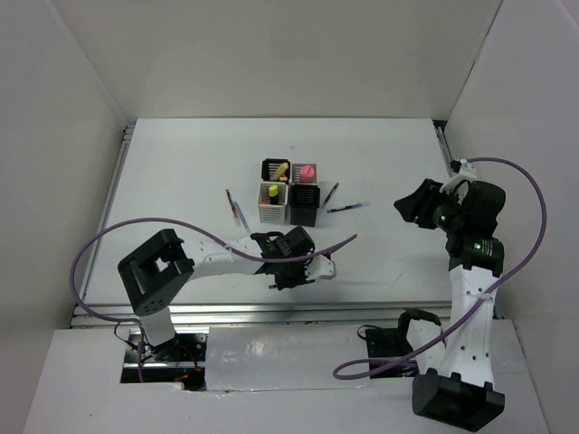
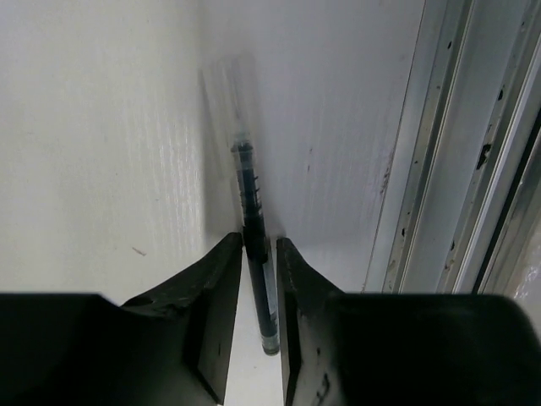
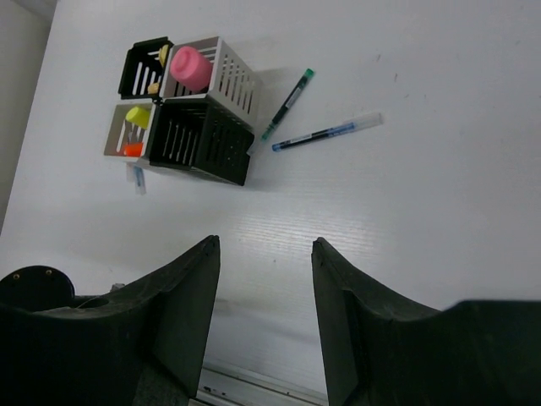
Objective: Sort the stationery into containers
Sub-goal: Pick up the pen from the center of the board.
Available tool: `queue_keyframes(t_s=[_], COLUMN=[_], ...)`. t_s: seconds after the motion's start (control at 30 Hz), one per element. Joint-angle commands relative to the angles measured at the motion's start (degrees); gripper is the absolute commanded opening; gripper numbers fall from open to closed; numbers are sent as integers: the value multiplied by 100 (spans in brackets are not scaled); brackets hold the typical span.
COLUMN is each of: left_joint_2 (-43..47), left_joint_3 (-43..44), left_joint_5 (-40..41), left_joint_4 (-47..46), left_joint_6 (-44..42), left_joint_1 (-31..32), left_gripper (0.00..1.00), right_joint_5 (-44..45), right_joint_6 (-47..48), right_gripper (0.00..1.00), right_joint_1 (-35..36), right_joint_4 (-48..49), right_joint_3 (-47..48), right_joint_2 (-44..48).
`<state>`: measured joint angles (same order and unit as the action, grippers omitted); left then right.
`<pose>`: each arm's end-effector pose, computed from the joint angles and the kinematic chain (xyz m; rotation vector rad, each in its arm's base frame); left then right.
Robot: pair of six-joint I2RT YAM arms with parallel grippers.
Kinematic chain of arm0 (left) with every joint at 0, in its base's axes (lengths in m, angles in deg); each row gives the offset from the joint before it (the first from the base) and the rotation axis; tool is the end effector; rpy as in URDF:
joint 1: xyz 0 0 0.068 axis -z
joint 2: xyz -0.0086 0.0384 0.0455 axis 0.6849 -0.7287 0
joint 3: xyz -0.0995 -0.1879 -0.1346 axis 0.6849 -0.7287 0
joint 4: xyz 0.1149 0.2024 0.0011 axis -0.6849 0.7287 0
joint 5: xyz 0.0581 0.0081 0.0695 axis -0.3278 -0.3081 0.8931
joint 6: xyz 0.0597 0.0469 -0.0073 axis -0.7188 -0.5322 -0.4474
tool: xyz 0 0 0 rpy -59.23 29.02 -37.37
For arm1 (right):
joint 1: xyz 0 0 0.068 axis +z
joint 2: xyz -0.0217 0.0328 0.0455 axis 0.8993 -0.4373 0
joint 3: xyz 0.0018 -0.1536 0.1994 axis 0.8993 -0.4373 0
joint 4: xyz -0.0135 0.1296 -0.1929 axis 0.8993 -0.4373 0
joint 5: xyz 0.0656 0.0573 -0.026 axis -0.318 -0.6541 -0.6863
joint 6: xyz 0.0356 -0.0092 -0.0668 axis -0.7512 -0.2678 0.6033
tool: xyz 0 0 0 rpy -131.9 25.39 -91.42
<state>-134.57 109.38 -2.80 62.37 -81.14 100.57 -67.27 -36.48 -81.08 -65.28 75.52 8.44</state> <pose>0.1720 -0.2867 0.1373 1.7309 2.0404 -0.4127 0.1742 -0.0162 0.3203 0.1093 2.0073 0.5142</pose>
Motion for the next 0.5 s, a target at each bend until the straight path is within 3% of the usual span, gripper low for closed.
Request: queue_keyframes(t_s=[0.0,0.2,0.37,0.47], left_joint_2=[-326,-249,742,1410], left_joint_3=[-310,-240,-204,-169], left_joint_5=[89,-78,-824,-1885], left_joint_4=[-56,-100,-223,-398], left_joint_6=[172,365,804,1645], left_joint_1=[110,128,-204,-802], left_gripper=[32,2,0,0], right_joint_5=[-192,-438,-1060,-1928], right_joint_6=[-136,-153,66,189], right_gripper=[55,54,53,53], right_joint_1=[-266,-408,-390,-250], right_joint_4=[-130,-7,81,239], right_joint_3=[-84,-304,-225,-198], right_joint_2=[270,438,298,201])
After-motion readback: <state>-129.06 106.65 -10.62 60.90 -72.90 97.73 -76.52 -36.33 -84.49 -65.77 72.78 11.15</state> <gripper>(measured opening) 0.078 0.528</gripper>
